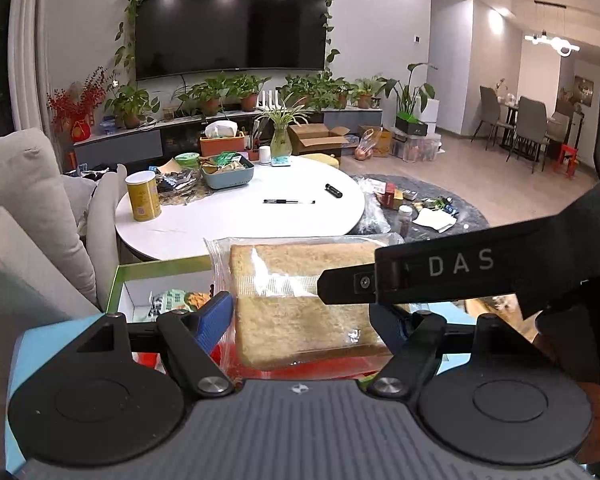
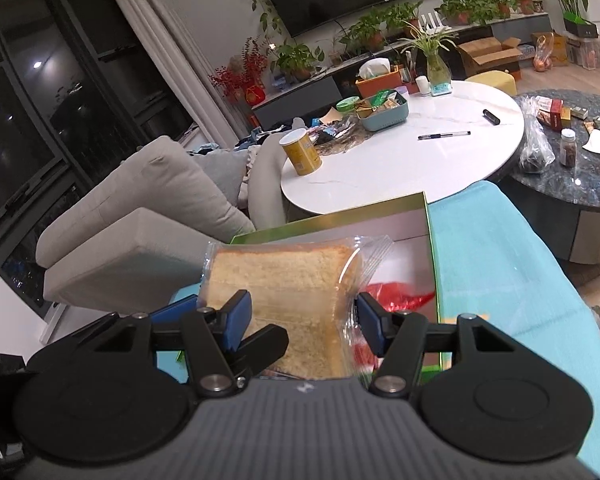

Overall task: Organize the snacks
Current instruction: 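Lift the bread loaf and lower it into the green box, then open the right tool and withdraw it from the box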

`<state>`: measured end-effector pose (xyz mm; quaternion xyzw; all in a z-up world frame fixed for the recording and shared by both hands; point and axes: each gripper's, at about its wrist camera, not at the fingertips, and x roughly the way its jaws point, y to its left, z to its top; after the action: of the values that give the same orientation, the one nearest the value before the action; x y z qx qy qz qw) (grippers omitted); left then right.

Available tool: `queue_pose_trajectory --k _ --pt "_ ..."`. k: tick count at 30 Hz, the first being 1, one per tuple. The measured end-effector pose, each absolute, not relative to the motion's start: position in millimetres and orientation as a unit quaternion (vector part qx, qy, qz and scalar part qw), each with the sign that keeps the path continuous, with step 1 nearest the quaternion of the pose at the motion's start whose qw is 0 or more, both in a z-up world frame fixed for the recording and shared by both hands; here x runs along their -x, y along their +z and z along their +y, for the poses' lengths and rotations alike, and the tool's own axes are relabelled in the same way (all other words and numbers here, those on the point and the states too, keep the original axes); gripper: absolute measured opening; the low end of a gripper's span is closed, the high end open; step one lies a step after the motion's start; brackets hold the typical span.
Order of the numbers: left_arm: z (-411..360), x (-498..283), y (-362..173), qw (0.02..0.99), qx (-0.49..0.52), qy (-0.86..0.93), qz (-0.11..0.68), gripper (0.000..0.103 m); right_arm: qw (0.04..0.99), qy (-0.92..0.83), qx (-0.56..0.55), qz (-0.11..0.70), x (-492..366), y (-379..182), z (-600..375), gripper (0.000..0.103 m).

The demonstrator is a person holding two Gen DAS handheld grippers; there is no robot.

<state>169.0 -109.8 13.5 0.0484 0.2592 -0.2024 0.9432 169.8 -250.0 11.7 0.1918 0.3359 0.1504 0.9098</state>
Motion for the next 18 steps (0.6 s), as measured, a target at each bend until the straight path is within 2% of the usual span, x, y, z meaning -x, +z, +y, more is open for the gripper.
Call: queue_pose_trajectory --k 9,18 --pt "-112.7 -224.9 -11.8 0.939 -0.054 -0.195 0.279 0.075 0.91 0.124 -0.202 0.34 -220.6 -14.7 -258.4 0.065" --pt "-85.9 -227.7 -17.2 0.944 -0.029 -0.161 0.287 0.078 0.903 0.12 -0.211 0.355 -218.5 -23.4 -263.0 0.065"
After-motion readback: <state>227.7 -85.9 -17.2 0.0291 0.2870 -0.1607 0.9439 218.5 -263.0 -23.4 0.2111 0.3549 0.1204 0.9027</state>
